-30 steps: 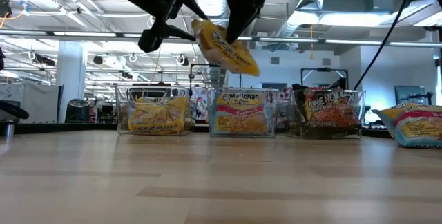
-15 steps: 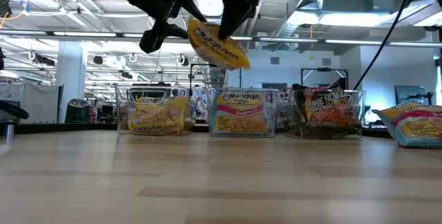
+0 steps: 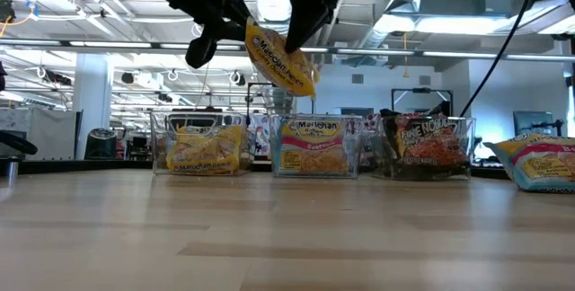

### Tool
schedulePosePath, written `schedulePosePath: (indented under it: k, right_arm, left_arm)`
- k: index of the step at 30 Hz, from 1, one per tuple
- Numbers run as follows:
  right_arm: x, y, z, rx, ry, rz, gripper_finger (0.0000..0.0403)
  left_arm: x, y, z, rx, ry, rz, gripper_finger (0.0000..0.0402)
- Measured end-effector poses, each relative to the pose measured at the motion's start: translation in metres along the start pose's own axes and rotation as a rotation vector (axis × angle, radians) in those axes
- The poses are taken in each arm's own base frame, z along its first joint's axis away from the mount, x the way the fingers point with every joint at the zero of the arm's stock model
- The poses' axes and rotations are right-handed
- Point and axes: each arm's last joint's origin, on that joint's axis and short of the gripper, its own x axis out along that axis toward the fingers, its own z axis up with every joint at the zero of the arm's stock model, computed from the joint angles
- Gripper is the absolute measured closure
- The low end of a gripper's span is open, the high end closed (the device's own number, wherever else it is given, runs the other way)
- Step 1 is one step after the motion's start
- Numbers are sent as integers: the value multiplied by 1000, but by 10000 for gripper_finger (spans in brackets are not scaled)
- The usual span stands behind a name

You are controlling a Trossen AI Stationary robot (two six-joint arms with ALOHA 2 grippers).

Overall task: Sort Maruchan noodles
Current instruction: Put the yellow noodle pack into the left transparent bin

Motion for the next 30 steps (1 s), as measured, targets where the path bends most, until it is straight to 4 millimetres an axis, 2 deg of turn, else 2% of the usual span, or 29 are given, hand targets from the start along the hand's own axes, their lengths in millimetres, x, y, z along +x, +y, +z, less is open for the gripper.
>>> schedulePosePath:
  k: [9,16,22,30]
  right_arm:
    - [0,0,-1,6,6,-1,323]
    - [-17,-6,4,21,3,-3,271]
    - [-50,-13,16,32,-46,3,237]
    - [-94,-22,27,56,-147,12,238]
  left_arm:
    - [-2,0,2,76,-3,-7,401]
    - [-14,2,10,89,-22,-7,401]
    - [-39,13,19,164,-30,113,401]
    - [-84,18,42,309,-191,163,401]
